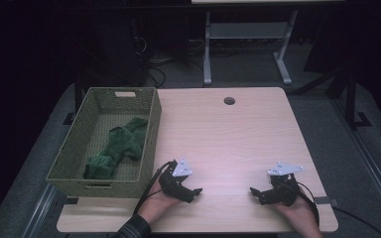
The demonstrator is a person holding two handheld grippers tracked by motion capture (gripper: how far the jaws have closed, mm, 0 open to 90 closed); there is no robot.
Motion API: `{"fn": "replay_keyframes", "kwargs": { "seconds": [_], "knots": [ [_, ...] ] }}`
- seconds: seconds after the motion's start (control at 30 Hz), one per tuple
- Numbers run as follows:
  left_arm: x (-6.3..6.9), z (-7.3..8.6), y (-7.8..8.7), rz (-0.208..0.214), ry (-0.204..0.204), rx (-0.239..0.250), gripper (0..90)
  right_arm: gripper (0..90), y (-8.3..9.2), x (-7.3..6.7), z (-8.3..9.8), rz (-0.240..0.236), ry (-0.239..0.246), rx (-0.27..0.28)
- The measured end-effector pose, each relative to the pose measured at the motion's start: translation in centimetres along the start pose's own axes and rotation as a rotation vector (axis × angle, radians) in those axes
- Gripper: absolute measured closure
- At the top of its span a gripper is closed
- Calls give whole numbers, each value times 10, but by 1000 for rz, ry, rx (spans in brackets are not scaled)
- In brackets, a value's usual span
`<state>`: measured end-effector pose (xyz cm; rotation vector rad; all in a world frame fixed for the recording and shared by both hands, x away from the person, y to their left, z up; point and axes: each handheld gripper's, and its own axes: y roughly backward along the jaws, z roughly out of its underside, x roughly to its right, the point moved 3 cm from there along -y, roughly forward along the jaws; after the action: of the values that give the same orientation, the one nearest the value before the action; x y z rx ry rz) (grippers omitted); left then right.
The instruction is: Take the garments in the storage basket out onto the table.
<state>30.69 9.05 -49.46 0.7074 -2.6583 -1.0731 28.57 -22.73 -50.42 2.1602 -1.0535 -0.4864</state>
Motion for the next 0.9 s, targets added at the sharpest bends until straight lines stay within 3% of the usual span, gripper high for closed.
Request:
{"fn": "replay_keyframes", "kwargs": {
  "seconds": [0.47, 0.63, 0.9],
  "knots": [
    [-2, -6, 12, -1, 10, 37, 133, 11, 0, 0, 0, 0, 1, -1],
    [-2, -10, 15, 24, 32, 61, 133, 11, 0, 1, 0, 0, 4, 0],
    [-4, -17, 21, 20, 16, 55, 133, 11, 0, 1, 0, 0, 3, 0]
  ]
}}
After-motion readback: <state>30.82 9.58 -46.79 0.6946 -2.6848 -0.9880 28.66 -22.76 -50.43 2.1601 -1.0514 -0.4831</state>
